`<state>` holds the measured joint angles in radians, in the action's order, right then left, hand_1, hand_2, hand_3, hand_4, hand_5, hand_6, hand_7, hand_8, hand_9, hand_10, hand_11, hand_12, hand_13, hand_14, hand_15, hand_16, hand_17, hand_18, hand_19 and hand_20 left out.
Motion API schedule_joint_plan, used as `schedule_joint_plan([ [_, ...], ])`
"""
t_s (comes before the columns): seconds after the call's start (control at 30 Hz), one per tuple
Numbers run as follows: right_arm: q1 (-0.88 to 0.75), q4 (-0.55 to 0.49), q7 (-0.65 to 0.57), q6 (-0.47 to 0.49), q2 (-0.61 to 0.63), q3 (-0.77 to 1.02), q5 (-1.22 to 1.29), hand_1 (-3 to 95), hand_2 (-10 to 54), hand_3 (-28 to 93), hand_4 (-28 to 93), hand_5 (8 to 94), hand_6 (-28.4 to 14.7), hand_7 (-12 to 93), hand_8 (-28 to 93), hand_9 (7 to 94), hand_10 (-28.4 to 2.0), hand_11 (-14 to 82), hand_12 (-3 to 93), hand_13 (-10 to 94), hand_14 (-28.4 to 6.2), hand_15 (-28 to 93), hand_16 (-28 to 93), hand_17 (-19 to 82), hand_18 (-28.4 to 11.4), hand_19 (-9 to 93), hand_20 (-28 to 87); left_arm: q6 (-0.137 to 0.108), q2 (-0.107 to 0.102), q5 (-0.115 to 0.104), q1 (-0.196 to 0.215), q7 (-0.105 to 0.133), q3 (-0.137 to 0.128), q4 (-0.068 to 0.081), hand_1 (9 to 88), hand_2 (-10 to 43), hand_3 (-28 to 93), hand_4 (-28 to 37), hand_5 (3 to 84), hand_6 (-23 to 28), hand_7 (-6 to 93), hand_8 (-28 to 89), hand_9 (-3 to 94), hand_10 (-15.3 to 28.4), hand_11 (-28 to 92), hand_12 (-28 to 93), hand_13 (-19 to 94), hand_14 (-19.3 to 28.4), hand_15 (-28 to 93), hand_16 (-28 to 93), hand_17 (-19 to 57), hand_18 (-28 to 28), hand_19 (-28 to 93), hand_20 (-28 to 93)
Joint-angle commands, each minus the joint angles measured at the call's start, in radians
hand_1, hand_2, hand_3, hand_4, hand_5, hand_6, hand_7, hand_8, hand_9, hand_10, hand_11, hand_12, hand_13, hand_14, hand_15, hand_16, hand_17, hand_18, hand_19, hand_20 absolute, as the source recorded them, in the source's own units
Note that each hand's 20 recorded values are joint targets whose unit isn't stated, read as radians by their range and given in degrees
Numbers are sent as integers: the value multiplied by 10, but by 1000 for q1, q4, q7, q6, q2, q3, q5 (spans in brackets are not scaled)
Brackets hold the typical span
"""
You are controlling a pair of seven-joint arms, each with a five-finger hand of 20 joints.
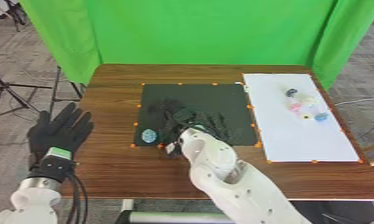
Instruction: Arrange flowers
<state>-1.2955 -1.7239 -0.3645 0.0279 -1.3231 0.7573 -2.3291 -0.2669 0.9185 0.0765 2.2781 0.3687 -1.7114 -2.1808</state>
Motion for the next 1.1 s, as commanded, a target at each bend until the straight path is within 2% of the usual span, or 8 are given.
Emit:
schedule_joint_plan([
  [0.03, -101, -161, -104, 8, 195, 248, 28, 429, -95, 806, -283, 489, -49, 216, -134, 536, -159, 156, 168, 572, -122, 634, 319, 330, -232, 854, 436, 17, 24, -3, 66, 37, -39, -29, 299, 64, 719, -283, 378, 72, 194, -102, 310, 144, 217, 112, 225, 140, 356, -92, -22, 92, 279, 64],
  [0.27, -218, -176, -262, 55, 307, 514, 38, 434, -95, 798, -283, 472, -57, 187, -118, 517, -161, 143, 162, 588, -138, 738, 305, 331, -235, 860, 436, -3, 22, -8, 107, 61, -77, -46, 298, 64, 720, -283, 377, 72, 193, -102, 310, 145, 216, 112, 226, 140, 356, -92, -22, 92, 278, 65],
  [0.4, -271, -163, -311, 101, 348, 606, 14, 452, -95, 799, -282, 457, -58, 184, -118, 484, -155, 132, 155, 597, -137, 760, 291, 338, -235, 871, 438, 9, 21, -11, 108, 61, -78, -42, 299, 65, 718, -283, 375, 71, 193, -102, 310, 144, 216, 111, 226, 141, 357, -92, -21, 92, 277, 65],
  [0.47, -287, -158, -331, 106, 379, 622, 21, 454, -95, 799, -282, 453, -58, 185, -119, 472, -153, 127, 153, 598, -137, 762, 290, 340, -236, 874, 437, 12, 24, -4, 111, 55, -83, -36, 298, 66, 719, -283, 375, 72, 193, -102, 310, 144, 216, 111, 227, 140, 357, -92, -21, 92, 277, 65],
  [0.83, -340, -120, -377, 179, 403, 674, -46, 452, -95, 790, -283, 461, -60, 180, -119, 477, -156, 126, 152, 602, -137, 762, 287, 344, -236, 883, 434, -5, 32, -2, 140, 64, -98, -48, 301, 66, 718, -283, 375, 71, 197, -102, 310, 144, 219, 111, 226, 140, 359, -93, -21, 92, 278, 66],
  [0.97, -323, -71, -360, 187, 402, 662, -13, 462, -95, 796, -283, 463, -59, 178, -119, 472, -151, 123, 150, 601, -135, 753, 284, 342, -236, 879, 430, -4, 33, -10, 149, 72, -101, -50, 301, 67, 716, -283, 376, 72, 197, -103, 310, 144, 219, 111, 227, 139, 360, -93, -22, 92, 278, 66],
  [1.07, -286, -9, -354, 187, 388, 636, 7, 495, -95, 786, -282, 455, -61, 172, -123, 461, -140, 119, 138, 601, -119, 710, 329, 338, -233, 862, 416, -38, 34, -28, 154, 84, -95, -52, 302, 67, 716, -283, 376, 72, 198, -102, 310, 145, 219, 111, 227, 139, 361, -93, -22, 92, 279, 66],
  [1.1, -274, 4, -360, 184, 385, 627, 14, 511, -95, 776, -282, 437, -64, 169, -129, 445, -132, 117, 131, 602, -109, 688, 350, 338, -230, 854, 407, -29, 36, -30, 157, 88, -95, -51, 302, 67, 717, -283, 376, 72, 198, -103, 310, 145, 219, 111, 227, 139, 361, -94, -22, 92, 279, 67],
])
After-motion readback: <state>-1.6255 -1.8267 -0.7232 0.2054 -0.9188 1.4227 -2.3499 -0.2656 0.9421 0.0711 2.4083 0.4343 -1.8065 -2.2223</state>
